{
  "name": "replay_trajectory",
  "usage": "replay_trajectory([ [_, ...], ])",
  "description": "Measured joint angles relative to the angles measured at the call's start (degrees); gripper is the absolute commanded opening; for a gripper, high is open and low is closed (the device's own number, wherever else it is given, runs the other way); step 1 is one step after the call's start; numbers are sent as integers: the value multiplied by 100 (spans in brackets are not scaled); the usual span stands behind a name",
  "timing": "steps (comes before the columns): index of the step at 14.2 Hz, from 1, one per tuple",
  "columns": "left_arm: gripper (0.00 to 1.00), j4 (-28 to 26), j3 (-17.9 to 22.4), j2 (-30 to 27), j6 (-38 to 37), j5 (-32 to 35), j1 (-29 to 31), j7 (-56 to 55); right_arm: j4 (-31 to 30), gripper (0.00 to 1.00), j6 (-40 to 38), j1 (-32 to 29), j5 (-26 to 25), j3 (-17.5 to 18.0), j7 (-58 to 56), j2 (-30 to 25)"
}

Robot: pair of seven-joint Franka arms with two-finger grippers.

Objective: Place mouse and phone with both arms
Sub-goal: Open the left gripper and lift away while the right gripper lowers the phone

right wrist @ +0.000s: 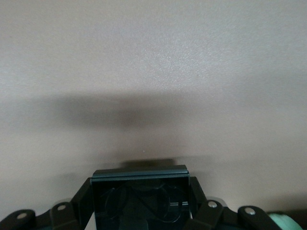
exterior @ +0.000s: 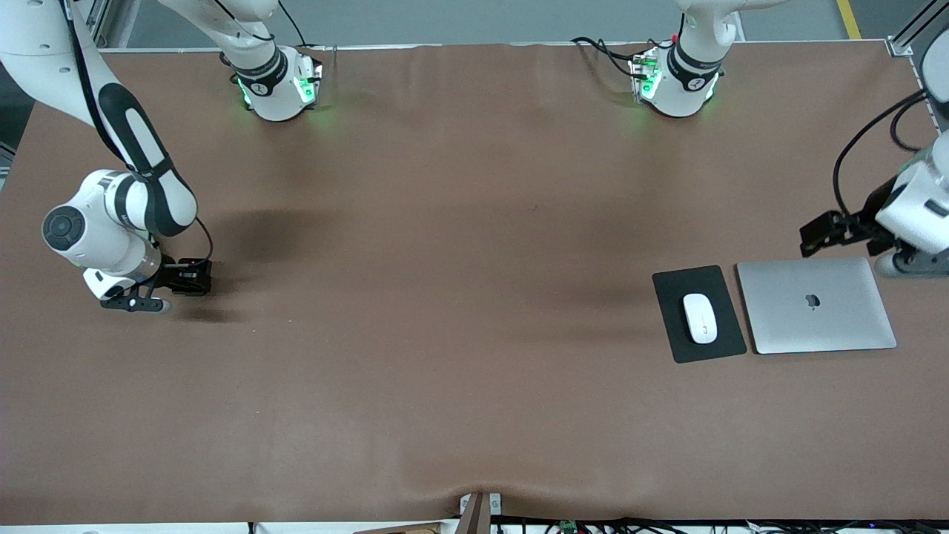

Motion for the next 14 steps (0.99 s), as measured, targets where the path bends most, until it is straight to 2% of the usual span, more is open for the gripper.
replay_trajectory([
  [1,100,-1,-2,-109,-125,-30,0,0,-1,51,100,-4,0,0,0,90],
  [2,100,-3,-2,-203,-247,-90,-1,0,0,100,169,-14,0,1,-1,166],
  [7,100,-7,0,-599,-636,-166,-51,-121,8,100,173,-24,0,14,-6,210],
  [10,100,-16,48,-729,-850,-168,-320,-462,151,100,125,0,0,75,-6,114],
  [12,100,-22,68,-737,-869,-168,-418,-627,397,100,-443,132,0,123,72,-137],
  [14,100,-23,92,-737,-868,-168,-408,-640,757,100,-1374,365,0,146,318,-481],
])
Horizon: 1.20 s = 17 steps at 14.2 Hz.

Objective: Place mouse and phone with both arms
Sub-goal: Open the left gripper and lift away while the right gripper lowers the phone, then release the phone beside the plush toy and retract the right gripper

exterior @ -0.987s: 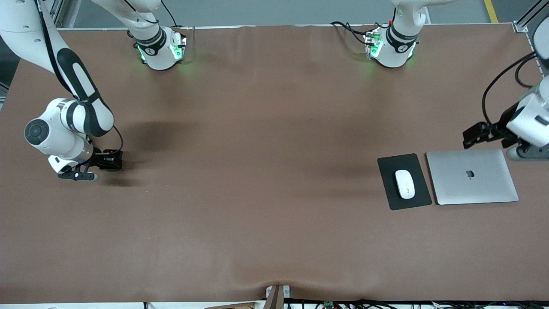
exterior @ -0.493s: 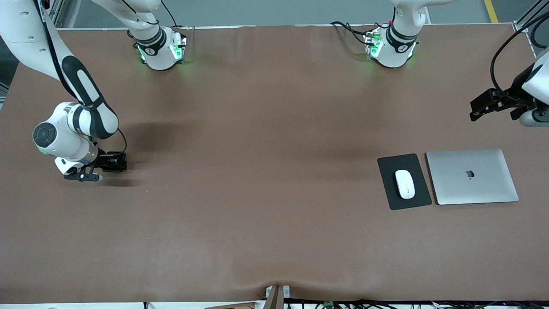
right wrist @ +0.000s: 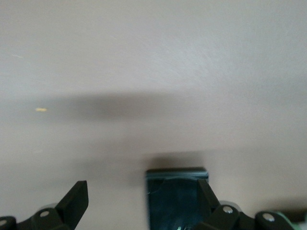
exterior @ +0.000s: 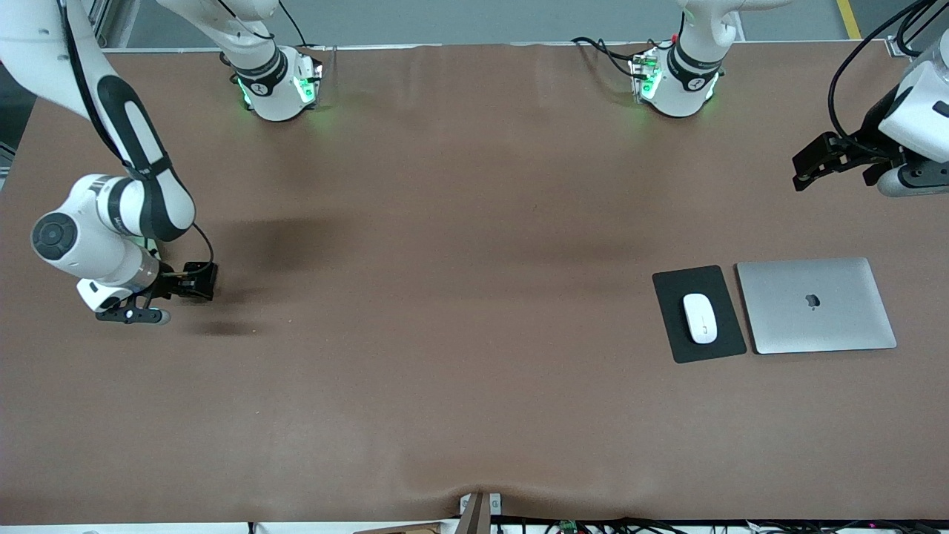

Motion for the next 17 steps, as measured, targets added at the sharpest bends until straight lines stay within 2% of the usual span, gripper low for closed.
replay_trajectory([
  [3,100,-1,18,9,0,0,6,1,562,100,-1198,377,0,20,281,-494],
  [7,100,-2,17,21,0,0,1,4,975,100,-2116,676,10,34,410,-1237],
  [10,100,-4,17,27,0,0,6,4,1300,100,-3041,777,296,39,666,-1670],
  [13,100,-8,18,29,-39,0,12,4,2006,100,-4140,794,556,29,743,-1832],
  [17,100,-7,26,26,-123,0,25,4,2933,100,-5223,794,576,12,744,-1849],
])
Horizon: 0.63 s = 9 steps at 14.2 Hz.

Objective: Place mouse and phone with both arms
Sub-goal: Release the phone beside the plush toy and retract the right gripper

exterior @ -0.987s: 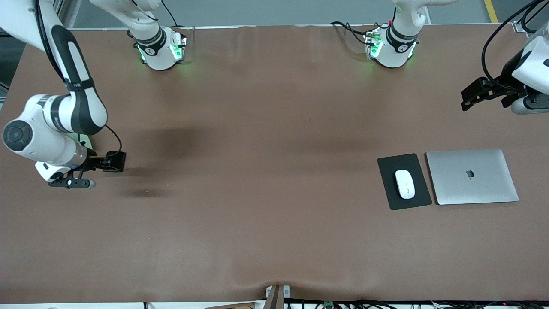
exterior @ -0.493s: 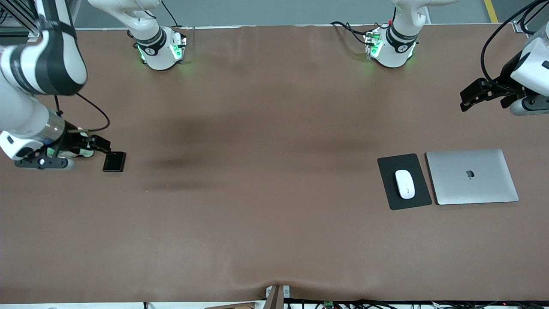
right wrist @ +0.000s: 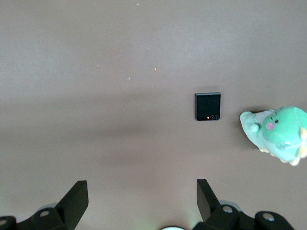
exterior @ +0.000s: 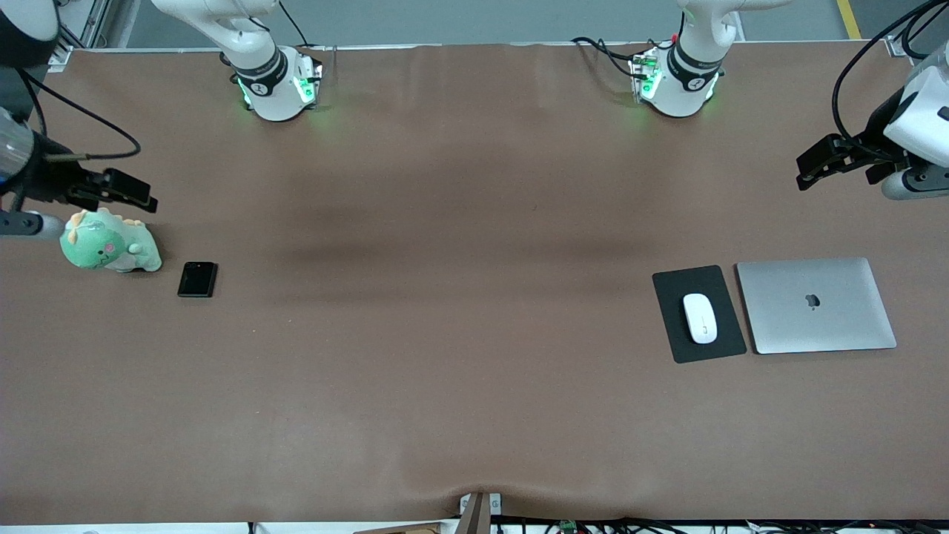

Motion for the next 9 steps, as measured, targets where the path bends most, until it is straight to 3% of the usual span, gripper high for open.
replay_trajectory([
  [9,100,75,-3,-14,-4,0,-8,1,169,100,-170,-9,-4,-59,-14,-53],
])
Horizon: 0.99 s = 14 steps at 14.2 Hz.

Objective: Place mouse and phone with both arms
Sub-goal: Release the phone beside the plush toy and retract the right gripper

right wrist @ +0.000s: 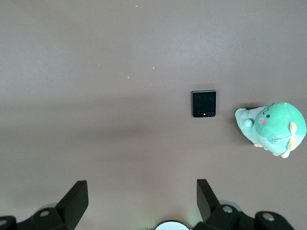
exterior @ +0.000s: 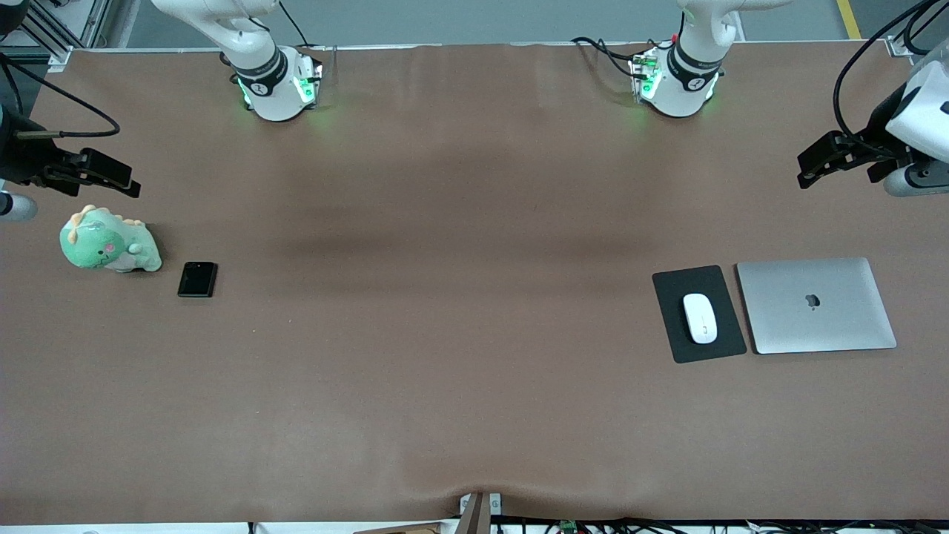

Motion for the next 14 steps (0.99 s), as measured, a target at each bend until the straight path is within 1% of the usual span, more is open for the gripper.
replay_trajectory([
  [7,100,20,0,0,-2,0,-2,0,-14,100,8,-37,-1,-45,-39,12],
  [14,100,74,-8,0,-220,0,-22,0,-20,100,34,-37,-1,-46,-41,16],
])
